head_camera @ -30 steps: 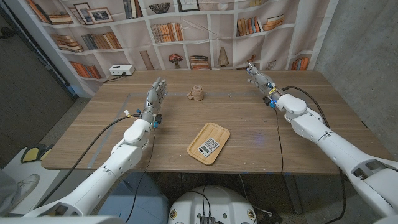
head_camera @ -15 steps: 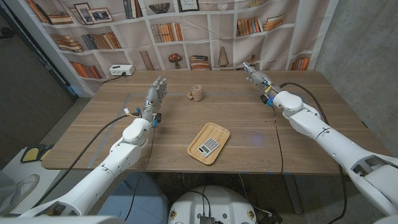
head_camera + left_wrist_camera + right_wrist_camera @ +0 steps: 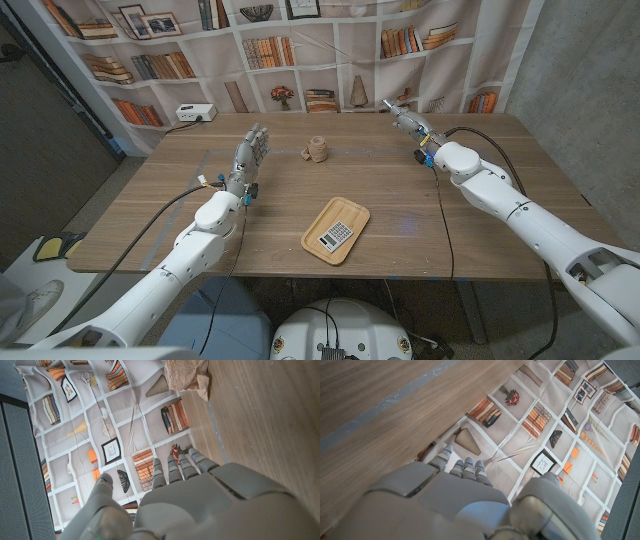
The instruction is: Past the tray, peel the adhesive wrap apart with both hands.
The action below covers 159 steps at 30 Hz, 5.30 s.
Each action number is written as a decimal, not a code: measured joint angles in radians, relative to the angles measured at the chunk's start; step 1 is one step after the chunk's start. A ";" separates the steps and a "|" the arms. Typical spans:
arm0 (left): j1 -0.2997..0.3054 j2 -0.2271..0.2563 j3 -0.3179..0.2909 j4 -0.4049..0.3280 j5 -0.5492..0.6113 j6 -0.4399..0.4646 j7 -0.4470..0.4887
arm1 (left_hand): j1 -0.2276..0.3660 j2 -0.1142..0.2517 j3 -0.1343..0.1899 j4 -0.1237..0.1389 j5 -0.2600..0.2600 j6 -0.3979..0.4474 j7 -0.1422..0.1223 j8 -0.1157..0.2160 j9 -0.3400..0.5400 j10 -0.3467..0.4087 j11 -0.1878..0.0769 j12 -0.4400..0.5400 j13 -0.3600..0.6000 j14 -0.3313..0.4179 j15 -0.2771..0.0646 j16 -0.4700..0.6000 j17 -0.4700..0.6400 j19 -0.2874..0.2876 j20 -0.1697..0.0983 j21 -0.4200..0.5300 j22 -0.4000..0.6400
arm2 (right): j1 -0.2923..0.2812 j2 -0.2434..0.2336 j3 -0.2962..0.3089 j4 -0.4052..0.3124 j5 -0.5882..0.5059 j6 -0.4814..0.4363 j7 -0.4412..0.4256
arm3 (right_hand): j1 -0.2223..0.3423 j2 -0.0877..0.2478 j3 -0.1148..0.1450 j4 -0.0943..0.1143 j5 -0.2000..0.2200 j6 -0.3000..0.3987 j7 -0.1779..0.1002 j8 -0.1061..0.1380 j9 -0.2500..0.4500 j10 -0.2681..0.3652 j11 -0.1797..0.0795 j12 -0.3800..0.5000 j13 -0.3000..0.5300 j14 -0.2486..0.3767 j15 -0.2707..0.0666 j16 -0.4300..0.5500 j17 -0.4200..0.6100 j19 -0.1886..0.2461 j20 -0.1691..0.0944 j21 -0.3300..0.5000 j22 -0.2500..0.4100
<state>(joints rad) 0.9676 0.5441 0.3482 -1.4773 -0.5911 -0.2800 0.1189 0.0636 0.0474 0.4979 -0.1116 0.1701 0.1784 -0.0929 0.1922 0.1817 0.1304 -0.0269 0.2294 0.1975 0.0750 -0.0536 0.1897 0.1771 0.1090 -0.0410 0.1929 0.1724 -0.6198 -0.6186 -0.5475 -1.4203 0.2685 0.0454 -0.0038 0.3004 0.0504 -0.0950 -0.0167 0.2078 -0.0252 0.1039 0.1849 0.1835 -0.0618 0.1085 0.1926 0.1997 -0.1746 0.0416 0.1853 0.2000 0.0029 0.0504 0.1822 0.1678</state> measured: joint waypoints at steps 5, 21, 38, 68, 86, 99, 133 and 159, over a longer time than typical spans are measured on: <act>0.002 0.003 -0.002 0.001 -0.002 -0.008 -0.007 | 0.000 0.000 0.000 0.000 0.000 0.000 0.000 0.000 0.000 0.000 0.000 0.000 0.000 0.000 0.000 0.000 0.000 0.000 0.000 0.000 0.000 | 0.002 -0.006 -0.003 -0.029 -0.006 -0.029 -0.006 | 0.000 0.000 0.000 0.000 0.000 0.000 0.000 0.000 0.000 0.000 0.000 0.000 -0.004 0.003 0.003 0.000 0.000 0.000 0.000 0.000 0.000; 0.001 0.019 -0.012 0.005 0.000 -0.032 -0.028 | 0.000 0.000 0.000 0.000 0.000 0.000 0.000 0.000 0.000 0.000 0.000 0.000 0.000 0.000 0.000 0.000 0.000 0.000 0.000 0.000 0.000 | 0.009 -0.028 -0.019 -0.112 -0.051 -0.125 -0.030 | 0.008 0.000 0.000 -0.008 0.000 0.000 0.000 0.004 0.000 0.000 0.000 0.000 -0.005 0.004 0.003 0.000 0.000 0.005 0.005 0.000 0.000; 0.042 0.031 -0.022 -0.044 0.002 -0.033 -0.006 | 0.000 0.000 0.003 -0.003 0.000 0.000 0.000 0.000 0.000 0.000 0.000 -0.004 0.000 0.000 0.000 0.000 0.000 0.000 0.000 0.000 0.003 | 0.039 -0.027 -0.043 -0.131 -0.097 -0.155 -0.027 | 0.013 0.003 0.004 -0.012 0.000 0.004 0.004 0.008 0.000 0.006 0.005 0.004 -0.005 0.004 0.003 0.004 -0.005 0.005 0.005 0.000 0.000; 0.049 0.031 -0.026 -0.038 -0.005 -0.032 -0.012 | 0.000 0.000 0.003 -0.003 0.000 0.000 0.000 0.000 0.000 0.000 0.000 -0.003 0.000 0.000 0.000 0.000 0.000 0.000 0.000 0.000 0.000 | 0.107 -0.006 -0.107 -0.136 -0.200 -0.228 -0.011 | 0.026 0.008 0.010 -0.018 0.000 0.007 0.007 0.008 0.000 0.011 0.011 0.007 -0.005 0.004 0.003 0.004 -0.005 0.009 0.009 0.000 0.000; 0.051 0.022 -0.027 -0.032 -0.018 -0.043 -0.019 | 0.000 0.000 0.003 -0.003 0.000 0.000 0.000 0.000 0.000 0.000 0.000 -0.003 0.000 0.000 0.000 0.000 0.000 0.000 0.000 0.000 0.000 | 0.128 0.006 -0.121 -0.132 -0.221 -0.246 -0.004 | 0.030 0.012 0.014 -0.022 0.000 0.011 0.003 0.008 0.000 0.011 0.011 0.007 -0.005 0.004 0.003 0.004 -0.004 0.016 0.009 0.000 0.000; 0.052 0.012 -0.025 -0.030 -0.020 -0.050 -0.019 | 0.000 0.000 0.003 -0.003 0.000 0.000 0.000 0.000 0.000 0.000 0.000 -0.008 0.000 0.000 0.000 0.000 0.000 0.000 0.000 0.000 0.000 | 0.151 0.017 -0.134 -0.113 -0.241 -0.251 0.012 | 0.034 0.016 0.016 -0.024 0.000 0.011 0.003 0.008 0.000 0.011 0.011 0.007 -0.005 0.004 0.003 0.004 -0.004 0.016 0.009 0.000 0.000; 0.054 0.002 -0.020 -0.025 -0.016 -0.063 -0.016 | 0.000 0.000 0.006 -0.006 0.000 0.004 0.004 0.000 0.000 0.000 0.000 -0.008 0.000 0.000 0.000 0.000 0.000 0.000 0.000 0.000 0.003 | 0.222 0.041 -0.186 -0.097 -0.307 -0.306 0.048 | 0.096 0.043 0.049 -0.057 -0.004 0.016 0.009 0.008 0.000 0.015 0.007 0.011 -0.005 0.002 0.041 0.012 -0.004 0.062 0.063 0.010 0.000; 0.074 -0.004 -0.006 -0.059 0.023 -0.065 0.023 | 0.000 0.000 0.006 -0.006 0.000 0.004 0.004 0.000 0.000 0.000 0.000 -0.007 0.000 0.000 0.000 0.000 0.000 0.000 0.000 0.000 0.002 | 0.283 0.023 -0.219 -0.083 -0.366 -0.303 0.120 | 0.111 0.040 0.054 -0.073 -0.012 0.016 0.009 0.008 0.000 0.016 0.016 0.011 -0.005 0.002 0.041 0.011 -0.004 0.062 0.073 0.009 0.000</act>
<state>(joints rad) 1.0418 0.5396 0.3424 -1.5359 -0.5686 -0.3452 0.1424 0.0636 0.0474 0.5035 -0.1172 0.1702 0.1822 -0.0893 0.1925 0.1818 0.1303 -0.0268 0.2220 0.1975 0.0748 -0.0535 0.1897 0.1771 0.1090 -0.0410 0.1928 0.1747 -0.3373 -0.5954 -0.7666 -1.5030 -0.0978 -0.2576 0.1162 0.4116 0.0905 -0.0412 -0.0898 0.1960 -0.0088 0.1124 0.1925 0.1835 -0.0456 0.1248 0.2035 0.1950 -0.1729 0.0825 0.1967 0.1958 0.0650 0.1233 0.1915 0.1678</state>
